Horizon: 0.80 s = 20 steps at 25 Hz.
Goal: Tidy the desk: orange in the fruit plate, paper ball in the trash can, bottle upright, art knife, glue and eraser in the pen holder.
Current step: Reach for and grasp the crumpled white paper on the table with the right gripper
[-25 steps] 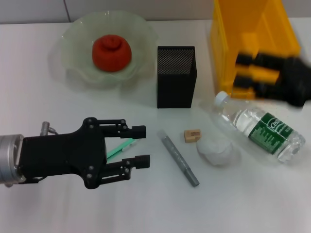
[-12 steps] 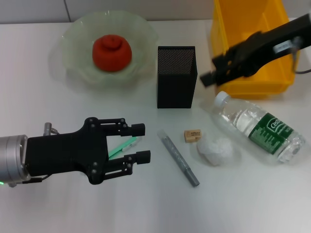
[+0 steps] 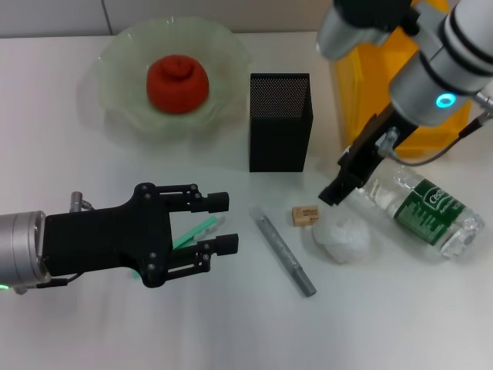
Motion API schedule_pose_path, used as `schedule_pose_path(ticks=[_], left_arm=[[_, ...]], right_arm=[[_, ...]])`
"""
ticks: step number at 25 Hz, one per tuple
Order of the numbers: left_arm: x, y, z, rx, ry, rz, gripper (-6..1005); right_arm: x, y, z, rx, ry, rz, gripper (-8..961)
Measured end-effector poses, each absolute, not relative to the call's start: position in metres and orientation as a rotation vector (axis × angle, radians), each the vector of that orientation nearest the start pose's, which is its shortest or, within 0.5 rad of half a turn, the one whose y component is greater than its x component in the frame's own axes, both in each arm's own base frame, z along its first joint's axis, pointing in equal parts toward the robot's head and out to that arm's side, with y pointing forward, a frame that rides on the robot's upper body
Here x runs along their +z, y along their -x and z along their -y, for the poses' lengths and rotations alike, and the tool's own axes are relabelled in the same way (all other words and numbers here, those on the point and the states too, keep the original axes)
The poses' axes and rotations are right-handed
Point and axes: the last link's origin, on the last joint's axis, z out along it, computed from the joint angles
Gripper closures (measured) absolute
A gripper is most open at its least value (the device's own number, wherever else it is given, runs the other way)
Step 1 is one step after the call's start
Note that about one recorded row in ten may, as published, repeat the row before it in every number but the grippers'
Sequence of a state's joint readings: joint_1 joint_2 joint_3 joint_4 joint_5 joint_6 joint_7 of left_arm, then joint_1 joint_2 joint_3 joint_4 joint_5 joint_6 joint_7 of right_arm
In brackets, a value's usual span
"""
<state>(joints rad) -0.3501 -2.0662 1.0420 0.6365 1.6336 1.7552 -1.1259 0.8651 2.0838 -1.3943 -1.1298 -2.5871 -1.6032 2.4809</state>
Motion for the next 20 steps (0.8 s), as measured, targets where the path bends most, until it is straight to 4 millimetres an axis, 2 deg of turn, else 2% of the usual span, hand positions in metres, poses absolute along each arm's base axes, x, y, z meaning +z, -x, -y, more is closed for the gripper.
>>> schedule_pose_path(ticks=[14,20], left_arm=[[-0.019,0.254,-0.263,-1.016,2.846,0.318,473],[-0.019,0.254,-0.264,-1.020,2.839,0.331,474]], right_arm=[[-0.046,-0.151,-0.362,-0.824,2.789,-0.777,339],[-0.049,-0.152,-0.360,-0.848,2.786,-0.777,341]])
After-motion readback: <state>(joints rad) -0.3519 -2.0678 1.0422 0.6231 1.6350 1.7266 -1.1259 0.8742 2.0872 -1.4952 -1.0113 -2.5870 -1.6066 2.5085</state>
